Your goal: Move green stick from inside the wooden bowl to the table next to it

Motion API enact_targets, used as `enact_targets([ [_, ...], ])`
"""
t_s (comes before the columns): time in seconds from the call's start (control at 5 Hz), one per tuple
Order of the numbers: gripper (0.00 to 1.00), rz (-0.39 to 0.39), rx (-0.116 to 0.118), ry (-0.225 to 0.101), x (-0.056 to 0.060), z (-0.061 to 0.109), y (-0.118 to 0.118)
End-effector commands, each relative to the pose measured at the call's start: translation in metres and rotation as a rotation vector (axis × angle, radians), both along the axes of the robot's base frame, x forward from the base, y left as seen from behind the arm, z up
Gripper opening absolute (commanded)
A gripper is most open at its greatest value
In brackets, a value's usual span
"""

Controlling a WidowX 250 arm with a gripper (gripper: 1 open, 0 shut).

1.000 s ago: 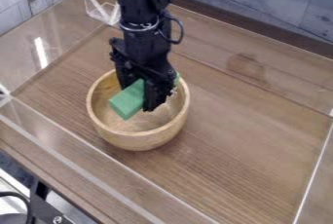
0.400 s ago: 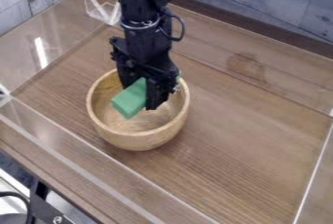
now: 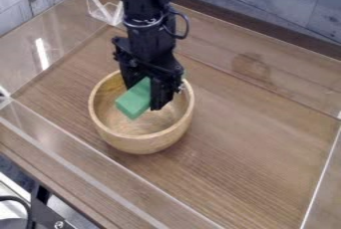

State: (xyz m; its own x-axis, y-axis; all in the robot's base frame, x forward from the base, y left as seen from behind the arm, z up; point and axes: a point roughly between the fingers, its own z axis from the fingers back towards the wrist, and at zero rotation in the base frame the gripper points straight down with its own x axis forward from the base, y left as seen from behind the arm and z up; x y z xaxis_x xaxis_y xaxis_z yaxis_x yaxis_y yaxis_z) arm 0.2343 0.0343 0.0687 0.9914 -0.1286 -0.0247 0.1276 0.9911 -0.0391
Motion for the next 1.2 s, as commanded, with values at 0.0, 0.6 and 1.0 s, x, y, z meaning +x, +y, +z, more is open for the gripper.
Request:
enact_targets([
  [0.0, 0.00, 0.021, 0.010, -0.080, 0.012, 0.018, 0.005],
  [0.6, 0.00, 0.034, -0.007, -0.080, 0.013, 0.018, -0.006],
  [1.0, 0.00, -0.023, -0.036, -0.077, 0.015, 0.013, -0.055],
])
